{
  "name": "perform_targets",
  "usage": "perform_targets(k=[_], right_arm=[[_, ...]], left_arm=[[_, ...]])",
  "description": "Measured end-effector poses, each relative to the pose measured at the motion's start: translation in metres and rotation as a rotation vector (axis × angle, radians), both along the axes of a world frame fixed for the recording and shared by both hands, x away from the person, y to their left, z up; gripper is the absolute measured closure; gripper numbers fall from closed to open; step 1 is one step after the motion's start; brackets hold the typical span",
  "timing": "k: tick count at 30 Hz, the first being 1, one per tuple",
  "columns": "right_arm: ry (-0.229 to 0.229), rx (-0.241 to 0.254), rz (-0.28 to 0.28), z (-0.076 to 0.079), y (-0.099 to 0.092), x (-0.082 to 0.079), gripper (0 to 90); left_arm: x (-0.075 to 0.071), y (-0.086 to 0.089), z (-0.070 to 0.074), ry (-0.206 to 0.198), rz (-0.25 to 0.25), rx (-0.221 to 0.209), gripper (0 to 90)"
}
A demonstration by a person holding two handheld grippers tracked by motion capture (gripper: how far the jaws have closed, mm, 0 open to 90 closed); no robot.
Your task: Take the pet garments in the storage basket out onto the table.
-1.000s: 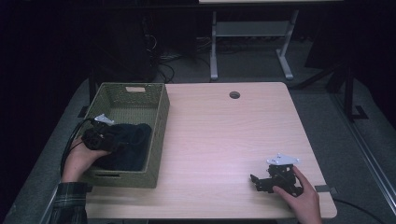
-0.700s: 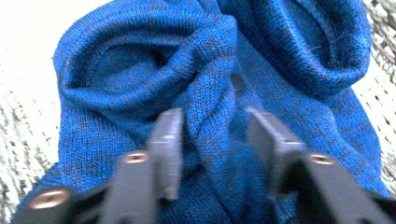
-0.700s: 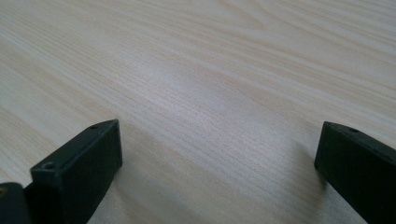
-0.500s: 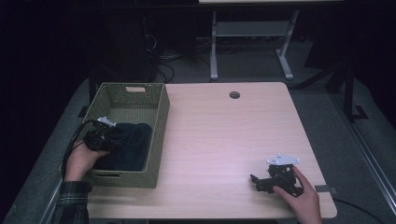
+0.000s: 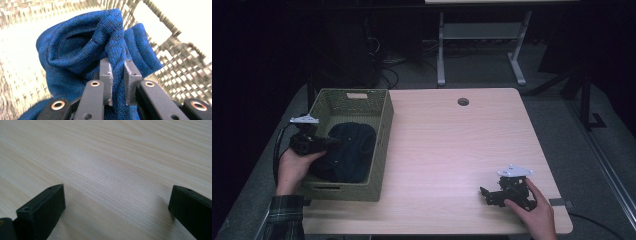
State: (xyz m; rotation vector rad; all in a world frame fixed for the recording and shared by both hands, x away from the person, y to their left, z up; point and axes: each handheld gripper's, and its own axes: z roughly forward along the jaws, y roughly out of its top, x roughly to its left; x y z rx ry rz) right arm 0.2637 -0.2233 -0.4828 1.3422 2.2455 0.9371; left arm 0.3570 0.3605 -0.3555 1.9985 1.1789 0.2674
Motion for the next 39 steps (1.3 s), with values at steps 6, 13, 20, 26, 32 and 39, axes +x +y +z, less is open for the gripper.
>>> perform_targets(k=[6, 13, 20, 26, 32, 39], right_arm=[[0.0, 0.0, 0.0, 0.0, 0.0, 0.0, 0.4], [0.0, 0.0, 0.0, 0.0, 0.0, 0.0, 0.4], [0.0, 0.0, 0.0, 0.0, 0.0, 0.0, 0.5], [0.0, 0.001, 0.0, 0.0, 0.0, 0.0, 0.5], [0.001, 0.0, 0.0, 0.0, 0.0, 0.0, 0.4], [0.0, 0.001, -0.001, 0.0, 0.0, 0.0, 0.4]], left_arm=[[-0.006, 0.0, 0.015, -0.07, -0.006, -0.057, 79.5], [-0.011, -0.001, 0.028, -0.123, -0.007, -0.091, 79.6], [-0.014, -0.008, 0.044, -0.181, -0.025, -0.116, 79.5], [-0.015, -0.015, 0.059, -0.227, -0.029, -0.146, 79.6], [-0.017, -0.024, 0.072, -0.258, -0.047, -0.159, 79.6], [-0.016, -0.038, 0.088, -0.297, -0.076, -0.184, 79.7]])
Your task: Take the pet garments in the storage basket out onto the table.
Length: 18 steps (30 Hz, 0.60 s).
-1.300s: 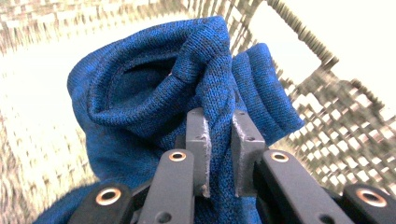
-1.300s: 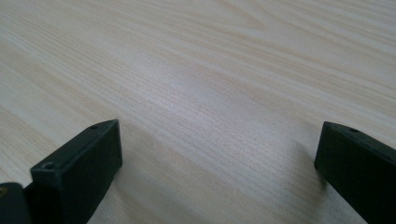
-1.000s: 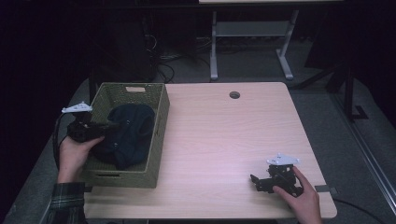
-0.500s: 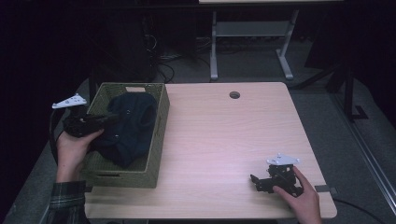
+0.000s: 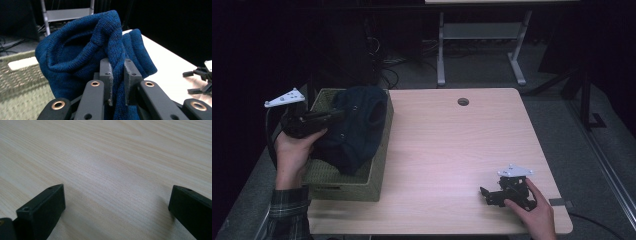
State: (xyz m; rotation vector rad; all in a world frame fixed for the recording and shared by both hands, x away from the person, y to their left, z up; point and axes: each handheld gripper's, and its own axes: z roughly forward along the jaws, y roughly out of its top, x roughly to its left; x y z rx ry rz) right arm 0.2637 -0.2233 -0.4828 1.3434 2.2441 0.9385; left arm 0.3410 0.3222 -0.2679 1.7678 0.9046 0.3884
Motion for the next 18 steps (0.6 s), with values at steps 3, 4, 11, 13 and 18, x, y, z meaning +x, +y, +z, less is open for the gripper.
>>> perform_targets(k=[3, 4, 11, 13, 18], right_arm=[[0.0, -0.001, 0.0, 0.0, 0.0, 0.0, 0.4], [0.0, 0.0, 0.0, 0.0, 0.0, 0.0, 0.4], [0.0, -0.002, 0.002, 0.0, 0.0, 0.0, 0.5], [0.001, -0.001, 0.001, 0.0, 0.0, 0.0, 0.4], [0.001, -0.001, 0.001, 0.0, 0.0, 0.0, 0.5]], left_arm=[[0.004, -0.011, 0.008, -0.015, -0.025, -0.002, 79.8], [0.004, -0.014, 0.009, -0.017, -0.032, -0.002, 79.8], [0.009, -0.032, 0.02, -0.027, -0.069, -0.006, 80.4], [0.011, -0.04, 0.023, -0.035, -0.087, -0.006, 80.5], [0.014, -0.054, 0.028, -0.041, -0.116, 0.002, 80.5]])
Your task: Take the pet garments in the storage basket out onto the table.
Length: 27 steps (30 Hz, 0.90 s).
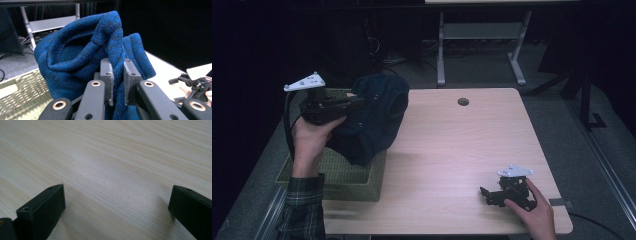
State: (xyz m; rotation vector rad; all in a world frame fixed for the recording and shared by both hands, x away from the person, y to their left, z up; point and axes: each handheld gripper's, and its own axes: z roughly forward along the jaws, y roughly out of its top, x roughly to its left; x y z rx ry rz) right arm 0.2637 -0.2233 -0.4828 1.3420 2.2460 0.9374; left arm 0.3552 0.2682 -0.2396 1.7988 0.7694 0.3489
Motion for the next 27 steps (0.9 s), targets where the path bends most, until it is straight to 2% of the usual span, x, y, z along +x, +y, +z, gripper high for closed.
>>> perform_targets(k=[7, 21, 27], right_arm=[[0.0, -0.001, 0.0, 0.0, 0.0, 0.0, 0.4], [0.001, 0.001, -0.001, 0.0, 0.0, 0.0, 0.5], [0.001, 0.001, -0.001, 0.0, 0.0, 0.0, 0.5]], left_arm=[[0.005, -0.026, 0.01, -0.019, -0.049, 0.0, 80.6], [0.014, -0.065, 0.021, -0.033, -0.113, -0.005, 80.8], [0.018, -0.083, 0.025, -0.036, -0.143, 0.005, 80.9]])
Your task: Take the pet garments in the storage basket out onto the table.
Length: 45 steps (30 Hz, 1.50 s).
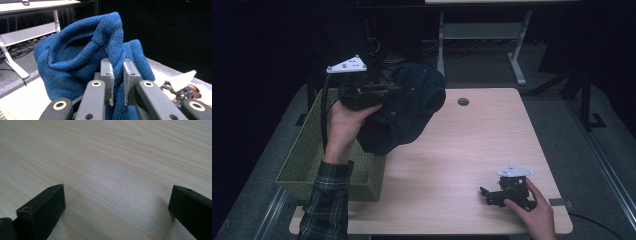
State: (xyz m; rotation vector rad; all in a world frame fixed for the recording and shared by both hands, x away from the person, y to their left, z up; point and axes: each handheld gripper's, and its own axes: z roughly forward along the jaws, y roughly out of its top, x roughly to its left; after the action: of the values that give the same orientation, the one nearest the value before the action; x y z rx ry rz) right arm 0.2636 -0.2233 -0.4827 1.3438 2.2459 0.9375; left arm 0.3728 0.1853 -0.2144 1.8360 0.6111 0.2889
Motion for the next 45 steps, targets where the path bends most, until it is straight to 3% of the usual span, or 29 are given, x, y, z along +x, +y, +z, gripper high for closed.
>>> perform_targets(k=[10, 20, 23, 33, 45], right_arm=[[0.0, -0.001, 0.002, 0.0, 0.0, 0.0, 0.5], [-0.002, -0.003, 0.003, 0.0, 0.0, 0.0, 0.4], [-0.002, -0.002, 0.003, 0.0, 0.0, 0.0, 0.4], [-0.002, -0.001, 0.002, 0.0, 0.0, 0.0, 0.5], [-0.003, -0.003, 0.001, 0.0, 0.0, 0.0, 0.5]], left_arm=[[0.006, -0.03, 0.005, -0.005, -0.048, -0.004, 81.1], [0.011, -0.063, -0.001, 0.012, -0.104, 0.002, 81.2], [0.013, -0.081, -0.008, 0.029, -0.138, 0.004, 81.2], [0.019, -0.118, -0.03, 0.064, -0.183, 0.039, 81.2], [0.028, -0.15, -0.066, 0.138, -0.209, 0.039, 81.2]])
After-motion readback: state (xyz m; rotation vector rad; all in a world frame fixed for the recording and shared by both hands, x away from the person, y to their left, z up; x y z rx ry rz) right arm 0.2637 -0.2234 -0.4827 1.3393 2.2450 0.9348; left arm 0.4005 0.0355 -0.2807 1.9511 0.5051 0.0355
